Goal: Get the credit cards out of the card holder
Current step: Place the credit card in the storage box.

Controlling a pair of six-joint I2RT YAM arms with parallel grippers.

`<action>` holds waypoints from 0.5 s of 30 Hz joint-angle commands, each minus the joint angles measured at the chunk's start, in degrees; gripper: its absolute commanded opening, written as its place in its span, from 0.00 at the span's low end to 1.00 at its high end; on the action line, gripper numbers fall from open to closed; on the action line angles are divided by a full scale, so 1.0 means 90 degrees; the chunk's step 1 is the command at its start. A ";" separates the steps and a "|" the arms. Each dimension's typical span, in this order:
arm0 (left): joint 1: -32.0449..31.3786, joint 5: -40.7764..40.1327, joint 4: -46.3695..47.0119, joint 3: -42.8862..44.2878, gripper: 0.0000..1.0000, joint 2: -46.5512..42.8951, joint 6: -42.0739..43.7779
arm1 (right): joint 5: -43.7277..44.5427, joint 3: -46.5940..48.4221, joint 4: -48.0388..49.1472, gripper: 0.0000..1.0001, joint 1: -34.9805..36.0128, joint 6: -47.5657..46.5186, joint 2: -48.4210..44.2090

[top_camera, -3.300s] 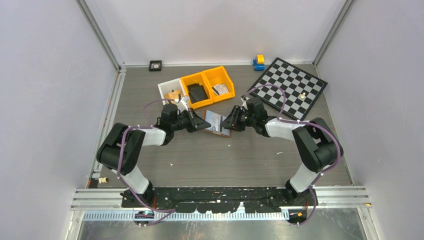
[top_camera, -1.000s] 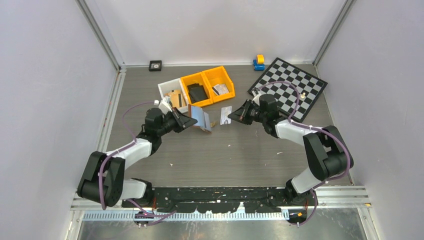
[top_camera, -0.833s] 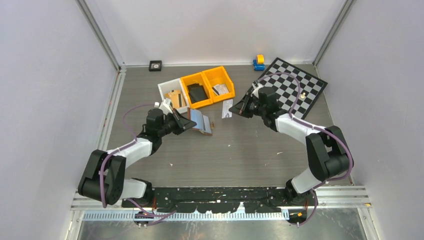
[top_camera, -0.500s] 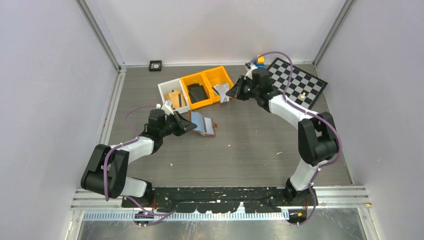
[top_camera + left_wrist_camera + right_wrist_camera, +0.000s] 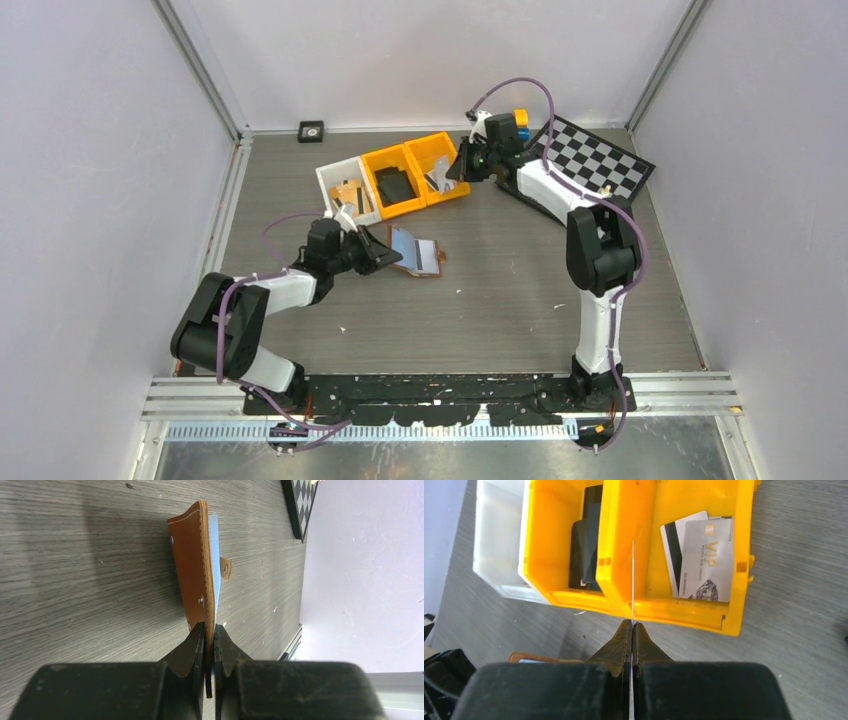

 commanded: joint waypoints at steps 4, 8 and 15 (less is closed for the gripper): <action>-0.0007 0.0239 0.0595 0.0163 0.00 0.0165 -0.0208 | -0.0036 0.1487 -0.0563 0.00 0.0046 -0.0516 0.0977; -0.0052 0.0230 0.0600 0.0157 0.00 0.0127 -0.0218 | -0.0055 0.2126 -0.0710 0.00 0.0111 -0.0584 0.1449; -0.0110 0.0250 0.0591 0.0205 0.00 0.0192 -0.0229 | -0.0025 0.2893 -0.1067 0.16 0.0152 -0.0601 0.1949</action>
